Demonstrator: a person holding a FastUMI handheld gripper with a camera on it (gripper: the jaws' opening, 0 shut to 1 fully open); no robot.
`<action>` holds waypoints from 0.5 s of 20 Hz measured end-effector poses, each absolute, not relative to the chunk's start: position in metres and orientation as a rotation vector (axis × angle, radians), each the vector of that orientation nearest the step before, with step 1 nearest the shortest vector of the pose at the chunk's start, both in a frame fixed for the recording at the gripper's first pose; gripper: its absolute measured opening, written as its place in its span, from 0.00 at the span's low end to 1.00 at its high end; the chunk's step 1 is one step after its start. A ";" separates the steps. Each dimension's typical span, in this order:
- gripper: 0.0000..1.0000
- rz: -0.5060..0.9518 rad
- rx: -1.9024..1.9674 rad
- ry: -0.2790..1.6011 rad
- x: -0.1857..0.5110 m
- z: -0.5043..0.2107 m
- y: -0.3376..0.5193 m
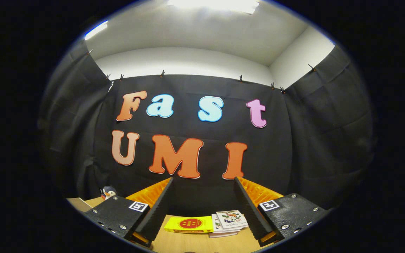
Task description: Open the storage box then place both shoes into the box .Put the left shoe in first, then the right shoe, with the right side of both shoes facing outward in a uniform manner.
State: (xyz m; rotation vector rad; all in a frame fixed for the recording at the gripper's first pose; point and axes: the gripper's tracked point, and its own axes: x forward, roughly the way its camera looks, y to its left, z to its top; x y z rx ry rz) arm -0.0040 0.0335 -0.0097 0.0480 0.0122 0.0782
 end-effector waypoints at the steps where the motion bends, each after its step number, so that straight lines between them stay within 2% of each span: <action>1: 0.99 0.106 0.063 0.026 -0.005 -0.015 0.045; 6: 0.99 0.271 0.096 0.128 -0.015 -0.052 0.112; 10: 0.99 0.455 0.144 0.302 -0.034 -0.113 0.184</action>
